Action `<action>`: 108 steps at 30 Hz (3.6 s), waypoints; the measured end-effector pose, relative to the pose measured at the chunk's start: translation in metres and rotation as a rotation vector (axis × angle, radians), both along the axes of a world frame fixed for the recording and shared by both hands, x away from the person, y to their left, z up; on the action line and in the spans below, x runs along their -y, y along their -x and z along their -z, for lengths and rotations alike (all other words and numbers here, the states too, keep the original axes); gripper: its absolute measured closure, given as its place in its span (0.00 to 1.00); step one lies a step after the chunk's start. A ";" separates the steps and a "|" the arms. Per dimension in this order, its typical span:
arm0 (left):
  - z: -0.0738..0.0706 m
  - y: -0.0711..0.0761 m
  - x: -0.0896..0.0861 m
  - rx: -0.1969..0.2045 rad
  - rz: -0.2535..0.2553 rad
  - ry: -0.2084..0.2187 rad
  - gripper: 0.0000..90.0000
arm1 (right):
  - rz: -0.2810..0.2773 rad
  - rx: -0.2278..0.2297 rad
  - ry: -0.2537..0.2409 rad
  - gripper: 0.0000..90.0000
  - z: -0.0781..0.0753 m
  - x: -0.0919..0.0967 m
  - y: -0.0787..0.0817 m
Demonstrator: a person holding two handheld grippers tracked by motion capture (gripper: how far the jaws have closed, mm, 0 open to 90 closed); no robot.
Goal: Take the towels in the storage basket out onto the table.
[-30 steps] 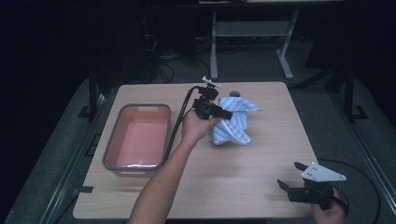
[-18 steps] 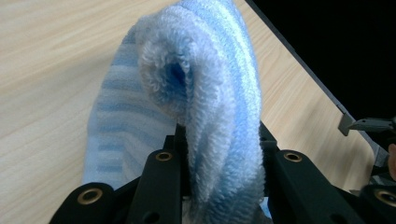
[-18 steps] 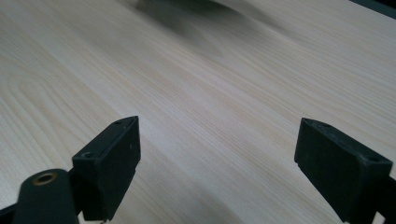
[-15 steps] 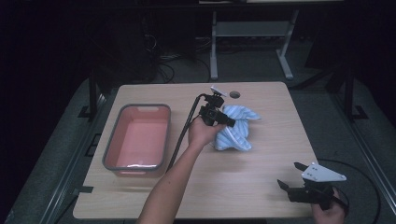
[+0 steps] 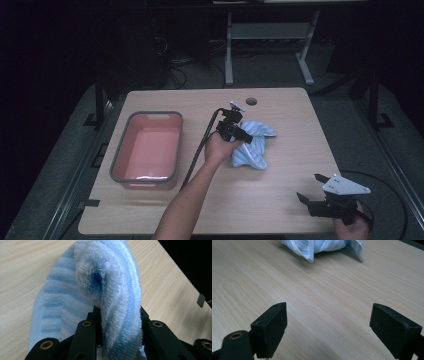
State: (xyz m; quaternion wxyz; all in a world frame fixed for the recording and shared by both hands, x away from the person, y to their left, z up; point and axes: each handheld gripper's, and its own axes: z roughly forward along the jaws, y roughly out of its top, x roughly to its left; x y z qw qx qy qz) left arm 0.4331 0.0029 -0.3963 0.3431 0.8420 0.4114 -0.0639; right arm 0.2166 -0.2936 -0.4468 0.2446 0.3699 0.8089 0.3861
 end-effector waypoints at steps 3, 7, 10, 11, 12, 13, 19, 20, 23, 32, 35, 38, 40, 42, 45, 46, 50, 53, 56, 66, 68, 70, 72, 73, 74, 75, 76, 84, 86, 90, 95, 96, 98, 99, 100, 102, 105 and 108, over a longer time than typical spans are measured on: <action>0.004 0.000 0.002 -0.005 0.004 -0.009 0.78 | -0.002 0.003 0.002 0.15 0.000 0.000 0.000; 0.009 0.000 0.003 -0.010 -0.002 -0.005 0.77 | -0.005 0.002 0.002 0.15 0.000 -0.001 0.000; 0.012 0.000 0.004 -0.012 0.000 -0.018 0.76 | -0.005 -0.002 -0.001 0.15 0.000 -0.001 0.000; 0.013 0.001 0.004 -0.016 0.001 -0.021 0.76 | -0.005 -0.002 -0.001 0.15 0.000 -0.001 0.000; 0.016 0.001 0.005 -0.020 -0.005 -0.017 0.75 | -0.004 -0.003 0.001 0.15 0.000 -0.001 0.000; 0.016 0.001 0.005 -0.020 -0.005 -0.017 0.75 | -0.004 -0.003 0.001 0.15 0.000 -0.001 0.000; 0.022 0.003 0.008 -0.025 0.007 -0.036 0.71 | -0.004 -0.002 0.004 0.15 0.000 -0.001 0.000; 0.022 0.003 0.008 -0.024 0.004 -0.036 0.71 | -0.005 -0.005 0.004 0.15 0.000 -0.002 0.000; 0.023 0.004 0.007 -0.022 0.005 -0.033 0.69 | -0.007 0.000 0.005 0.15 0.000 -0.002 0.000; 0.023 0.006 0.008 -0.021 0.000 -0.030 0.63 | -0.007 -0.003 0.008 0.15 0.000 -0.003 0.001; 0.022 0.006 0.007 -0.027 -0.003 -0.018 0.59 | -0.006 -0.003 0.006 0.15 0.000 -0.003 0.001; 0.019 0.006 0.006 -0.023 -0.011 -0.005 0.57 | -0.003 -0.001 0.006 0.15 0.000 -0.002 0.001; 0.017 0.006 0.003 -0.019 -0.015 0.003 0.53 | -0.002 -0.002 0.004 0.15 0.000 -0.002 0.001; 0.015 0.007 0.003 -0.021 -0.016 0.007 0.50 | 0.001 -0.002 0.004 0.15 0.000 -0.002 0.001; 0.014 0.008 0.002 -0.016 -0.019 0.005 0.46 | -0.002 -0.002 0.003 0.15 0.000 -0.002 0.000; 0.012 0.009 0.002 -0.012 -0.017 -0.004 0.43 | -0.001 -0.003 0.003 0.15 0.000 -0.003 0.000; 0.011 0.011 -0.001 -0.014 -0.020 0.016 0.39 | -0.001 -0.004 0.002 0.15 0.000 -0.003 0.000; 0.008 0.014 -0.004 -0.006 -0.029 0.029 0.37 | 0.000 -0.006 0.006 0.15 0.000 -0.003 0.000; 0.003 0.016 -0.011 0.000 -0.037 0.040 0.36 | 0.002 -0.008 0.003 0.15 0.000 -0.003 -0.001; -0.002 0.028 -0.027 0.021 -0.035 0.066 0.33 | 0.010 -0.012 0.006 0.15 0.001 -0.001 -0.002; -0.003 0.031 -0.032 0.023 -0.038 0.071 0.32 | 0.012 -0.016 0.006 0.15 0.002 -0.001 -0.002; -0.003 0.035 -0.038 0.027 -0.040 0.080 0.31 | 0.014 -0.015 0.008 0.15 0.002 -0.001 -0.003; -0.002 0.040 -0.046 0.031 -0.036 0.085 0.31 | 0.015 -0.017 0.011 0.15 0.002 -0.001 -0.003; -0.002 0.040 -0.046 0.031 -0.036 0.085 0.30 | 0.016 -0.018 0.012 0.15 0.002 -0.001 -0.003; -0.002 0.044 -0.052 0.029 -0.040 0.097 0.30 | 0.018 -0.021 0.012 0.15 0.002 -0.001 -0.002; -0.002 0.044 -0.052 0.029 -0.040 0.097 0.30 | 0.018 -0.021 0.012 0.15 0.002 -0.001 -0.002; -0.002 0.046 -0.054 0.030 -0.044 0.102 0.30 | 0.018 -0.021 0.012 0.15 0.002 -0.001 -0.003; -0.003 0.060 -0.071 0.045 -0.040 0.104 0.29 | 0.024 -0.023 0.015 0.15 0.002 -0.001 -0.003; -0.003 0.064 -0.073 0.052 -0.031 0.099 0.29 | 0.027 -0.023 0.016 0.15 0.003 -0.001 -0.004; -0.002 0.073 -0.078 0.055 -0.030 0.123 0.29 | 0.027 -0.024 0.021 0.15 0.003 -0.001 -0.004; -0.003 0.086 -0.083 0.065 -0.006 0.122 0.29 | 0.033 -0.022 0.022 0.15 0.003 0.000 -0.003; -0.003 0.089 -0.084 0.070 -0.001 0.115 0.29 | 0.033 -0.023 0.022 0.15 0.003 -0.001 -0.003; -0.002 0.094 -0.087 0.071 0.004 0.113 0.28 | 0.033 -0.023 0.025 0.15 0.003 -0.001 -0.003; -0.001 0.096 -0.088 0.070 0.005 0.120 0.28 | 0.032 -0.023 0.027 0.15 0.003 -0.001 -0.003; -0.001 0.100 -0.091 0.073 0.008 0.122 0.28 | 0.033 -0.025 0.029 0.15 0.003 -0.001 -0.003; 0.001 0.105 -0.094 0.070 0.007 0.138 0.28 | 0.033 -0.026 0.030 0.15 0.004 -0.001 -0.003; 0.003 0.111 -0.096 0.074 0.015 0.136 0.28 | 0.033 -0.025 0.034 0.15 0.004 -0.001 -0.002; 0.008 0.121 -0.099 0.071 0.027 0.143 0.27 | 0.036 -0.028 0.034 0.15 0.004 -0.001 -0.001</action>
